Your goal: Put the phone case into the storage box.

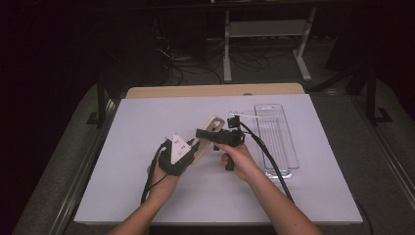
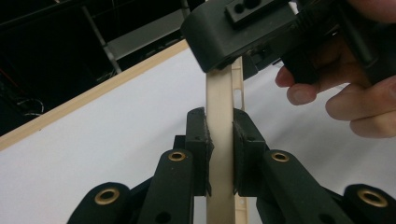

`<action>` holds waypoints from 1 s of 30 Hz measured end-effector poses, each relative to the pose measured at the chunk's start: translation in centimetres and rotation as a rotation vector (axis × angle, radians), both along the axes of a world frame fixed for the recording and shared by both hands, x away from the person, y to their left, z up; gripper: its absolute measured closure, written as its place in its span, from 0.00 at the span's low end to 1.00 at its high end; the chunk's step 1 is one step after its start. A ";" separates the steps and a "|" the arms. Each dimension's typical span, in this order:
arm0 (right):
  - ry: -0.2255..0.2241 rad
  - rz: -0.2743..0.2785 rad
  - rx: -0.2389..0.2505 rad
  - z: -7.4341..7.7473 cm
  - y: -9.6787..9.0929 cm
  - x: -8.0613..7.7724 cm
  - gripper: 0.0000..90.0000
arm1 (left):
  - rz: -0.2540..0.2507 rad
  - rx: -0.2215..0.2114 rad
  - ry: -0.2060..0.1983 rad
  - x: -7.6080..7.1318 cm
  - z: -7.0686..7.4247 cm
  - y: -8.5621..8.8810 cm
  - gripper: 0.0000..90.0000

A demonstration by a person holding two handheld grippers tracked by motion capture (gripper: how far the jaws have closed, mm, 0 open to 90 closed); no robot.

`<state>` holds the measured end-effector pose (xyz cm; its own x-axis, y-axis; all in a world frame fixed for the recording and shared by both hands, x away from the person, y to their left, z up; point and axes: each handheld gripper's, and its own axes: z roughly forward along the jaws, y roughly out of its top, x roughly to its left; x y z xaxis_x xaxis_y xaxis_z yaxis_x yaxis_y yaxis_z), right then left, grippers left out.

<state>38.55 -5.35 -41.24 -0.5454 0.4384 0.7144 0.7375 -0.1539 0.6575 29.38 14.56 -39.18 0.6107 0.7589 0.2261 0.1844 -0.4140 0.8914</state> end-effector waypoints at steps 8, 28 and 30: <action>-0.004 0.003 -0.022 0.0 0.0 0.0 0.00 | -0.006 0.000 0.002 -0.1 0.0 -0.2 0.88; -0.025 -0.009 -0.049 0.3 0.0 -0.2 0.06 | -0.030 0.027 0.029 -0.1 -0.2 -0.2 0.82; -0.032 -0.010 -0.057 0.3 0.0 -0.2 0.06 | -0.030 0.012 0.030 0.0 -0.3 -0.3 0.79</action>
